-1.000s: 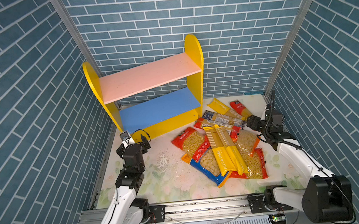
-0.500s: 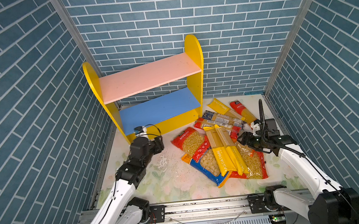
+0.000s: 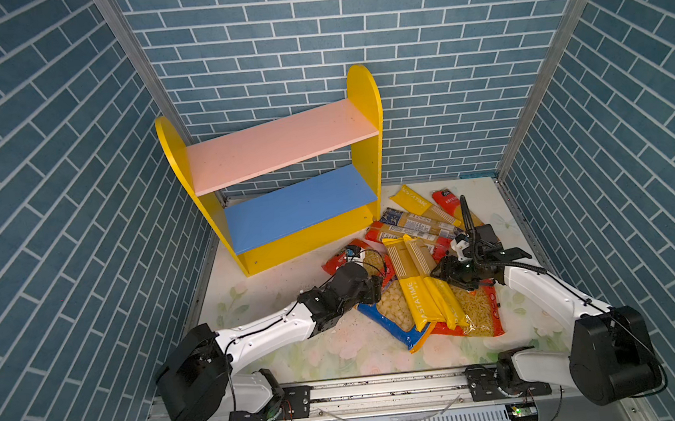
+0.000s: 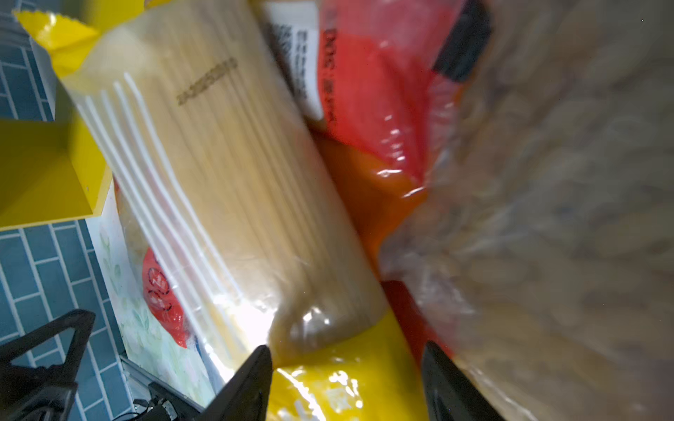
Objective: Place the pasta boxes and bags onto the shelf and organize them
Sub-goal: 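Reach both grippers down toward the yellow spaghetti packs in the pile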
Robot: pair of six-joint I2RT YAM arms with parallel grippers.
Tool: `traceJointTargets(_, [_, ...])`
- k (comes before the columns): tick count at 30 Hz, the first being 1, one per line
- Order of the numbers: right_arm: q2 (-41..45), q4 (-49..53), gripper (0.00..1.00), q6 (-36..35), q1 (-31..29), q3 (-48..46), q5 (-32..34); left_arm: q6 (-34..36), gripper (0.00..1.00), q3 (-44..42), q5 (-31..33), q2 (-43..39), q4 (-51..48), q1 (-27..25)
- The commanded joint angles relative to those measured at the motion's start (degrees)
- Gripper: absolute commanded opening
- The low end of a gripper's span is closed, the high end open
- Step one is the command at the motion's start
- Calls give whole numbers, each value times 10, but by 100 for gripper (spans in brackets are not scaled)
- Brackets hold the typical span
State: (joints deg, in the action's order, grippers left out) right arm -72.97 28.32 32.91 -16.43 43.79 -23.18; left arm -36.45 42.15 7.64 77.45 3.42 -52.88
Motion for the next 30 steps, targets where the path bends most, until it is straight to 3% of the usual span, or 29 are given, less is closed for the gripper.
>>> traceJointTargets(1, [-9,-23,64,34,-53,-2,24,-5,72,13,-2,-3,30,-3])
traceJointTargets(9, [-20,-17,62,127,-191,55,136,-4,72,29,27,-16,-27,-1])
traceJointTargets(12, [-22,-39,68,150,-214,68,101,-10,72,42,11,-9,-32,-1])
traceJointTargets(17, [-3,-20,73,121,-185,64,24,-28,72,53,-37,7,-16,0])
traceJointTargets(21, [31,-16,72,94,-113,13,-49,-34,68,56,-88,31,15,-1])
traceJointTargets(25, [52,3,70,51,-38,-23,-112,-47,56,57,-165,69,85,-2])
traceJointTargets(30, [26,-24,65,29,-21,-50,-151,-65,43,82,-224,133,130,-6])
